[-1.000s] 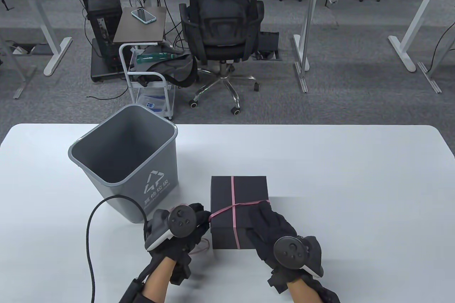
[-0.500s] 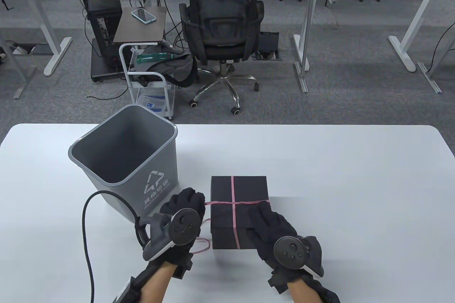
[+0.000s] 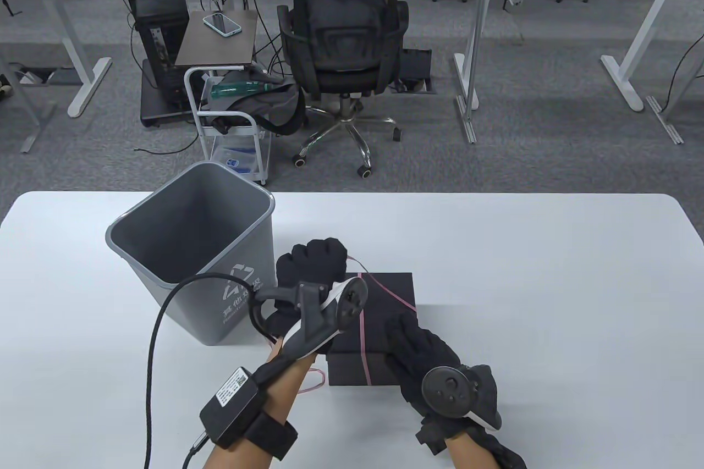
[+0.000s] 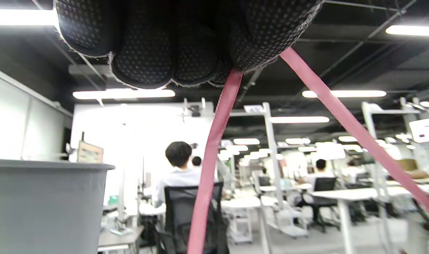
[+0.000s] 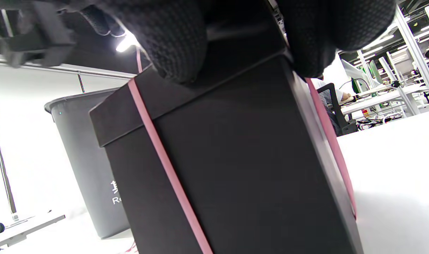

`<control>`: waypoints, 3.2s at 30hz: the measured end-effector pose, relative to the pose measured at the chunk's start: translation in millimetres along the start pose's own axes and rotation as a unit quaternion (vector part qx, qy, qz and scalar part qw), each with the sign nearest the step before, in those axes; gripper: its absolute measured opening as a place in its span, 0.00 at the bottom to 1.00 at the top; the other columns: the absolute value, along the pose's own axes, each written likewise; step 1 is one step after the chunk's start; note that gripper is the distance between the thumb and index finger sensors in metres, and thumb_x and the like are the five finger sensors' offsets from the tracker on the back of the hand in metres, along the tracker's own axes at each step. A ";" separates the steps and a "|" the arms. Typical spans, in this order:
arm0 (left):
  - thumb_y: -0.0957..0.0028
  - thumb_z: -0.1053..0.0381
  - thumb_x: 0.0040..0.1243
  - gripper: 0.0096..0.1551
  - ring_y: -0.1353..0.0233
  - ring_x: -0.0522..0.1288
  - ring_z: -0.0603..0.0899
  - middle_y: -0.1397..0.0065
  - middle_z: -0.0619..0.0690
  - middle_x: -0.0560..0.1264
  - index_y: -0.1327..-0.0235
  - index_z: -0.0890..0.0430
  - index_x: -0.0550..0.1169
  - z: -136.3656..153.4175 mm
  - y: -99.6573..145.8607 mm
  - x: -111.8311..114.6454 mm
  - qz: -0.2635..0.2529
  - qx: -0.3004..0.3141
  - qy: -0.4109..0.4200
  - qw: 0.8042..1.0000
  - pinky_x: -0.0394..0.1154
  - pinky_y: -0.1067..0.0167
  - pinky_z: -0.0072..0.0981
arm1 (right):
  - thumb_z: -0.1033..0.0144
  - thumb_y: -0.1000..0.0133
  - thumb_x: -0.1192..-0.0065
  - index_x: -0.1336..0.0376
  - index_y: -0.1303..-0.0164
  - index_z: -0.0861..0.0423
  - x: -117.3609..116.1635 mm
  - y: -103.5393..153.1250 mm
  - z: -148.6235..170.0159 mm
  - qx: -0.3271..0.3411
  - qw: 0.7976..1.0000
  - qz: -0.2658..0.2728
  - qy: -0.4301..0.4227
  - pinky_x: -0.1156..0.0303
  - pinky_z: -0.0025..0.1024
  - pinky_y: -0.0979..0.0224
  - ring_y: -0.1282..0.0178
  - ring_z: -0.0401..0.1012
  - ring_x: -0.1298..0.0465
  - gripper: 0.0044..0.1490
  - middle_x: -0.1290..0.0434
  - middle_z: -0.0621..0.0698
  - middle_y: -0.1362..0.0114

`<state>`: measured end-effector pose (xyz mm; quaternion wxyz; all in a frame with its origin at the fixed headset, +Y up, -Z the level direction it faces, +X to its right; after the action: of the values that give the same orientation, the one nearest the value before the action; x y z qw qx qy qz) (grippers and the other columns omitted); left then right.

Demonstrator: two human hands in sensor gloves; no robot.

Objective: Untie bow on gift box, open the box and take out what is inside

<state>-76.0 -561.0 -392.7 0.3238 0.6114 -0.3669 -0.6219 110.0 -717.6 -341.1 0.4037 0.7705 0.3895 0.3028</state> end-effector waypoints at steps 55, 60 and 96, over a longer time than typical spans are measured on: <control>0.41 0.47 0.69 0.27 0.49 0.85 0.62 0.42 0.61 0.82 0.35 0.61 0.80 -52.1 -4.7 101.1 0.428 -0.031 -0.056 0.902 0.80 0.47 0.51 | 0.55 0.35 0.36 0.44 0.12 0.54 -2.4 -2.5 5.6 -0.011 0.999 -0.033 -0.028 0.37 0.63 0.27 0.28 0.68 0.33 0.41 0.47 0.57 0.12; 0.42 0.47 0.66 0.24 0.56 0.84 0.58 0.48 0.60 0.83 0.40 0.61 0.80 -57.6 -0.2 104.9 0.390 -0.040 -0.084 0.916 0.80 0.53 0.47 | 0.54 0.35 0.36 0.46 0.12 0.50 -7.6 -3.9 6.5 -0.011 0.999 -0.032 -0.016 0.37 0.63 0.27 0.27 0.67 0.33 0.41 0.49 0.55 0.11; 0.40 0.45 0.63 0.23 0.56 0.85 0.56 0.48 0.56 0.84 0.40 0.58 0.81 42.3 17.8 -13.9 0.244 -0.039 0.100 0.964 0.82 0.53 0.45 | 0.54 0.35 0.37 0.49 0.11 0.49 -8.3 -3.6 10.5 -0.020 0.997 -0.065 -0.037 0.38 0.64 0.26 0.26 0.69 0.34 0.43 0.53 0.54 0.09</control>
<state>-118.4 -555.9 -370.9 0.5247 0.5494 -0.4457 -0.4736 112.7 -727.3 -350.6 0.4519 0.7461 0.4172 0.2552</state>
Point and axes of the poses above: the tracker on the back of each hand, its own z axis roughly to the little-finger side, its own y axis roughly from the fingertips to the wrist, x = y × z, the point moved 2 cm from there along -y, roughly from the wrist to the fingertips
